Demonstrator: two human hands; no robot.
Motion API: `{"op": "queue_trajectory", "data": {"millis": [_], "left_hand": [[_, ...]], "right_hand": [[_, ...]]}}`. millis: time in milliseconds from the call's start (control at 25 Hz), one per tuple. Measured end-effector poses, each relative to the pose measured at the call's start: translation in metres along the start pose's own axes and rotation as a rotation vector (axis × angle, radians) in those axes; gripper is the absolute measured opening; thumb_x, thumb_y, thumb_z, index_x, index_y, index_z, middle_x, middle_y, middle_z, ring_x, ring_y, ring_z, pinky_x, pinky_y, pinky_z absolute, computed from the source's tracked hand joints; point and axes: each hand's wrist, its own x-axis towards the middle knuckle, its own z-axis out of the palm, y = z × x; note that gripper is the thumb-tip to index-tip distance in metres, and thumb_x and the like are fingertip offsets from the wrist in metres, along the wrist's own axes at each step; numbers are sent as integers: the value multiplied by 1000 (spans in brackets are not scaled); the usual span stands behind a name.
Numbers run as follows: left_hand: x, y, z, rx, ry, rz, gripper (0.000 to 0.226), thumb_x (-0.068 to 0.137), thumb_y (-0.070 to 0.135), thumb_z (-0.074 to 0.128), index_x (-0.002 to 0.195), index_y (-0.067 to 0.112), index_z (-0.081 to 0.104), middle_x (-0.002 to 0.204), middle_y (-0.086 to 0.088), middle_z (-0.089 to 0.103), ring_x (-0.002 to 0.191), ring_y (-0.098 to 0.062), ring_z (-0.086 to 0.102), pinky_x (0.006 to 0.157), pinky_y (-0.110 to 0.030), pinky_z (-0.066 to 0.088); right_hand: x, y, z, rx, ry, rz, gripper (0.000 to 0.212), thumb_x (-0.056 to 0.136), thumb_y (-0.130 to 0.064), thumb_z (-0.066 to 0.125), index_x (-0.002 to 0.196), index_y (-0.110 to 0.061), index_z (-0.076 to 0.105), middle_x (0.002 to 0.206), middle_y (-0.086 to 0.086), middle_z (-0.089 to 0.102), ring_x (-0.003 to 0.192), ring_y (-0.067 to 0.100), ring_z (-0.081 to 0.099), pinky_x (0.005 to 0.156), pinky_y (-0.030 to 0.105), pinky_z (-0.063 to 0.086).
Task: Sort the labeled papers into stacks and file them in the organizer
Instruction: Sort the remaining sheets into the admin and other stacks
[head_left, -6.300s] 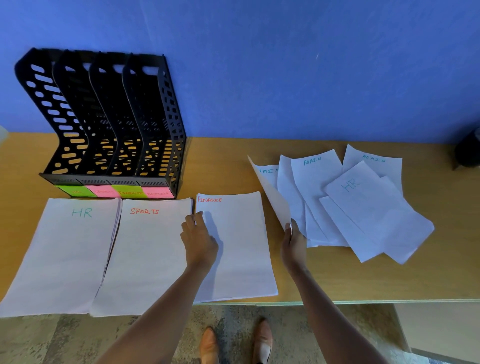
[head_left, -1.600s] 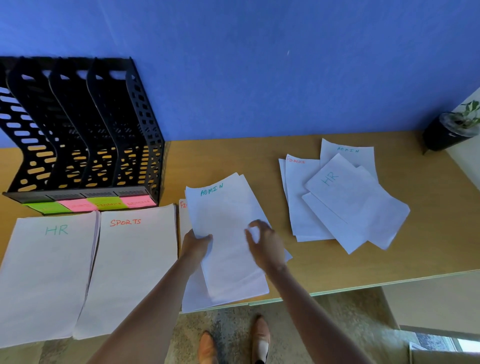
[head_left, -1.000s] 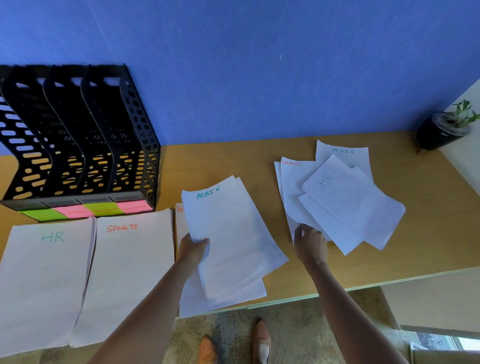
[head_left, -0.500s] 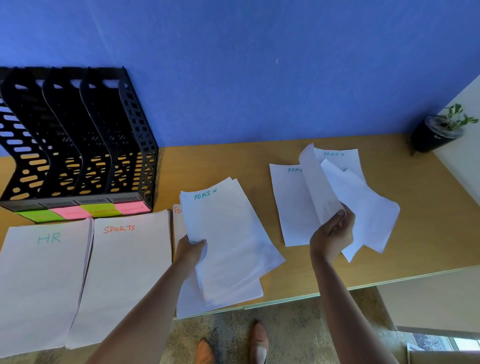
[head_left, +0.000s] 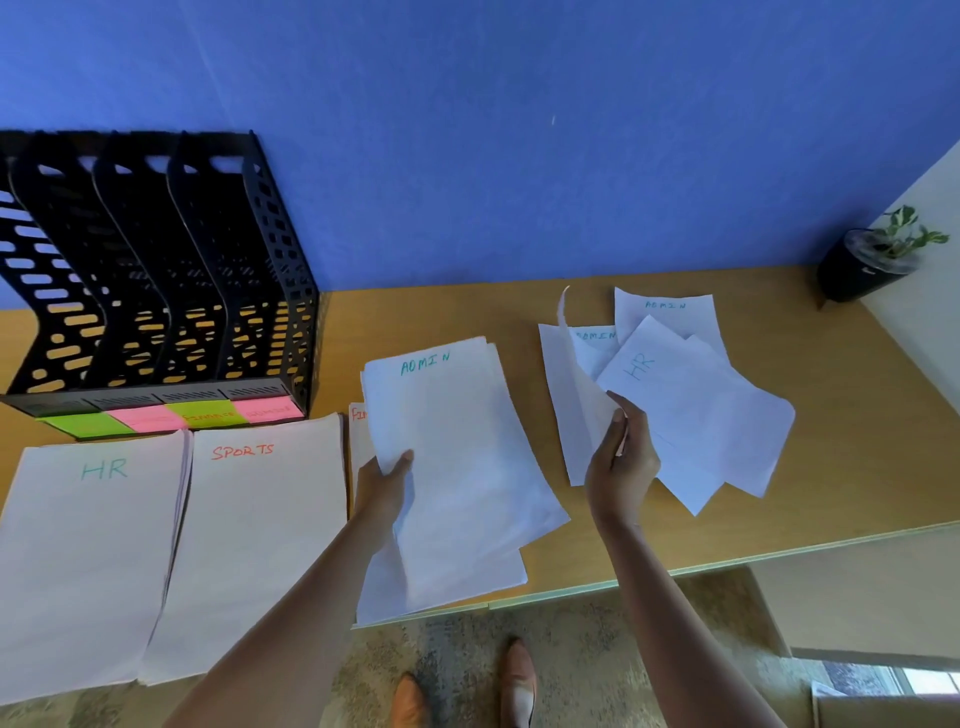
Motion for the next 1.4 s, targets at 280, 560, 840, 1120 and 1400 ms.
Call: {"op": "queue_trajectory", "data": {"millis": [280, 560, 840, 1120, 1400], "left_hand": [[9, 59, -43, -571, 62, -43, 46, 96, 20, 63, 140, 9, 53, 142, -8, 56, 133, -29, 50, 113, -45, 37], [3, 134, -83, -679, -106, 61, 32, 102, 38, 48, 111, 18, 72, 118, -4, 73, 100, -20, 72, 80, -38, 57], [-2, 156, -98, -764, -102, 116, 34, 97, 42, 55, 82, 30, 83, 103, 4, 78, 89, -19, 76, 70, -39, 62], [0, 139, -94, -791, -121, 109, 27, 99, 35, 54, 101, 22, 79, 113, 2, 75, 105, -18, 71, 80, -36, 59], [-4, 128, -83, -756, -171, 60, 29, 101, 34, 52, 102, 21, 78, 106, 1, 77, 95, -16, 75, 71, -33, 61]], "right_hand": [[-19, -19, 14, 22, -154, -76, 29, 105, -13, 40, 124, -14, 61, 119, -15, 62, 114, -13, 54, 90, 5, 43], [-103, -44, 42, 32, -484, -460, 41, 107, -21, 34, 121, -2, 68, 121, 6, 70, 106, 14, 69, 96, 21, 52], [-176, -32, 47, -40, -879, -750, 61, 62, 8, 83, 120, -7, 70, 121, 4, 70, 110, 12, 68, 102, 25, 48], [-186, -34, 58, -82, -1043, -803, 71, 55, 2, 87, 123, -10, 69, 124, 3, 69, 114, 9, 65, 100, 24, 48], [-195, -49, 74, -118, -1112, -723, 55, 71, -9, 83, 123, -3, 67, 124, 9, 68, 116, 15, 65, 99, 27, 51]]}}
